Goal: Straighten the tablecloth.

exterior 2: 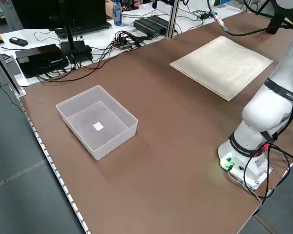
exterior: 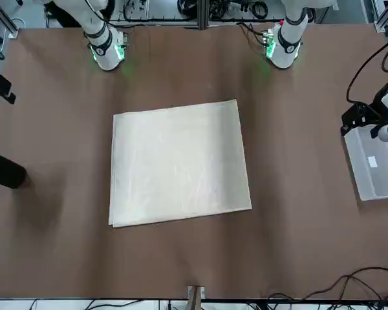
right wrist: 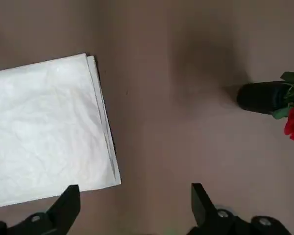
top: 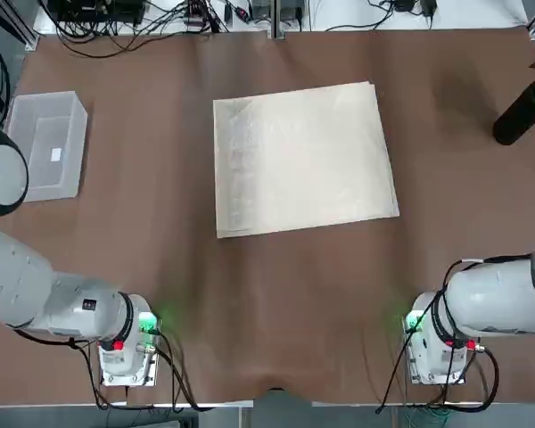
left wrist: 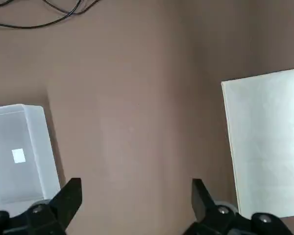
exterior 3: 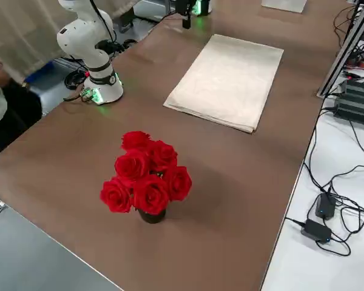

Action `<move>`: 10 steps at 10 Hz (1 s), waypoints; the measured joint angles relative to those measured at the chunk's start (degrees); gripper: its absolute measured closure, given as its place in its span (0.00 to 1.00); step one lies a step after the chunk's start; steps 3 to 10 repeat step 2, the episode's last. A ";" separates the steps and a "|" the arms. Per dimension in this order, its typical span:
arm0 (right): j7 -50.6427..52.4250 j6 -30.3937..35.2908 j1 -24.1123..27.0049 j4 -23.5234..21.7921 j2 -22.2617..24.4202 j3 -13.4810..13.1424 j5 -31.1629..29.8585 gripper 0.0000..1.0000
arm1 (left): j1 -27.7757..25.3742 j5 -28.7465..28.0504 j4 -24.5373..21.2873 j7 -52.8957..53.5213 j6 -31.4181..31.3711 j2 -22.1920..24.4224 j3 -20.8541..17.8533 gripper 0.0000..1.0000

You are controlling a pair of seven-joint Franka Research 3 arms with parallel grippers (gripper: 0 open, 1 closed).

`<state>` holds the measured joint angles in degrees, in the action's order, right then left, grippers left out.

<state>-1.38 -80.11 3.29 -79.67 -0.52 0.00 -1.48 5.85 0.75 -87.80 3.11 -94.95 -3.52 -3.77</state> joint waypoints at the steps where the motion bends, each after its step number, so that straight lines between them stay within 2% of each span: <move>1: -0.03 -0.03 0.00 0.00 0.00 0.03 0.04 0.00 | 0.00 0.00 -0.01 0.00 0.00 0.00 -0.01 0.01; 10: -0.07 -0.07 0.00 0.00 0.00 0.04 0.26 0.00 | 0.00 0.00 -0.01 0.00 0.00 0.00 -0.01 0.01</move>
